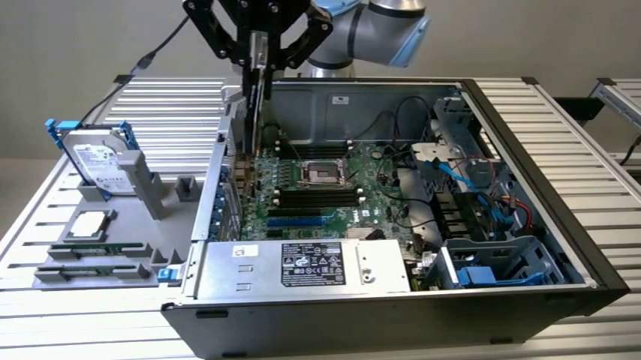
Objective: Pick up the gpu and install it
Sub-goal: 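Pick up the gpu and move the gpu toward the slot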
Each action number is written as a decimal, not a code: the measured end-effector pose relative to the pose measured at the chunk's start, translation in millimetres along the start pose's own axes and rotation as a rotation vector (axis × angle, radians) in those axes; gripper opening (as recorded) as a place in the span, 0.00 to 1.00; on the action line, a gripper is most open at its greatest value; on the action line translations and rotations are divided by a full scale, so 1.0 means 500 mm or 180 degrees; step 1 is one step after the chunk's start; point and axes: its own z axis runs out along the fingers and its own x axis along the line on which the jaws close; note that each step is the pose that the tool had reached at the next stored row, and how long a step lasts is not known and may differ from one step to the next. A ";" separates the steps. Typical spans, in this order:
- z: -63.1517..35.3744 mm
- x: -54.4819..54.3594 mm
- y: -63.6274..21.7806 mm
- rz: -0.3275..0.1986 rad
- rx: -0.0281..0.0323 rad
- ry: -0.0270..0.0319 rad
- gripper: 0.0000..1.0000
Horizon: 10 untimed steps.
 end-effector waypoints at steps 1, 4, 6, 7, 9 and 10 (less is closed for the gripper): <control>-0.001 -0.009 0.000 -0.0001 0.0000 0.0001 0.27; -0.003 -0.035 0.001 -0.0010 0.0001 0.0003 0.27; 0.000 -0.048 0.003 -0.0020 0.0002 0.0004 0.27; 0.002 -0.053 0.004 -0.0025 0.0003 0.0005 0.27; 0.009 -0.058 0.007 -0.0036 0.0005 0.0005 0.27; 0.012 -0.060 0.009 -0.0041 0.0006 0.0006 0.27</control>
